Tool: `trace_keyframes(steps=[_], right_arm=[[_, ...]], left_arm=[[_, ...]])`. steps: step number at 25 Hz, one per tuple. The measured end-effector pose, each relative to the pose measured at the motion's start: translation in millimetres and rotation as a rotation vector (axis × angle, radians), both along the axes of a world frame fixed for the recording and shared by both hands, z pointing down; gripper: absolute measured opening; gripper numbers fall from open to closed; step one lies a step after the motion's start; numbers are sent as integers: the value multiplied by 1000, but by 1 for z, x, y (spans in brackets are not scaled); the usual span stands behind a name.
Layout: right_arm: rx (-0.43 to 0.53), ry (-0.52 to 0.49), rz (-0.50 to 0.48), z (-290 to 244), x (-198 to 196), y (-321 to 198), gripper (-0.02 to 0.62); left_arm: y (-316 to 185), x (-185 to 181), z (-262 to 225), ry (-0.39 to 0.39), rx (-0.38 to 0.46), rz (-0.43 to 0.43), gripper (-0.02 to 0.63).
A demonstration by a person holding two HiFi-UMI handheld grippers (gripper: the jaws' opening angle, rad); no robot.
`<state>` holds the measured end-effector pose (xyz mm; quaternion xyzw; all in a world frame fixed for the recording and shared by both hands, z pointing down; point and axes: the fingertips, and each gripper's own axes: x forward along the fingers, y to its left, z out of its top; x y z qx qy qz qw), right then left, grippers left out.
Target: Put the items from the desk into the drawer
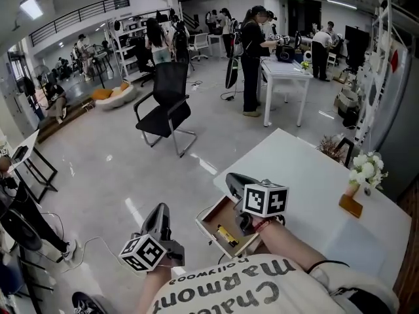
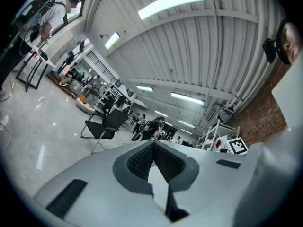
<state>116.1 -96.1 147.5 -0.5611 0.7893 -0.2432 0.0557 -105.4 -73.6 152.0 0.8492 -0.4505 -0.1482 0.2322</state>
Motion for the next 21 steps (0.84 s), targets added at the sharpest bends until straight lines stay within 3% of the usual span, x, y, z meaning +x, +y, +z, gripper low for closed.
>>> trace_keyframes(steps=[21], right_arm=[[16, 81, -26, 2, 93, 39, 3]], left_arm=[[39, 101, -3, -9, 12, 11, 2]])
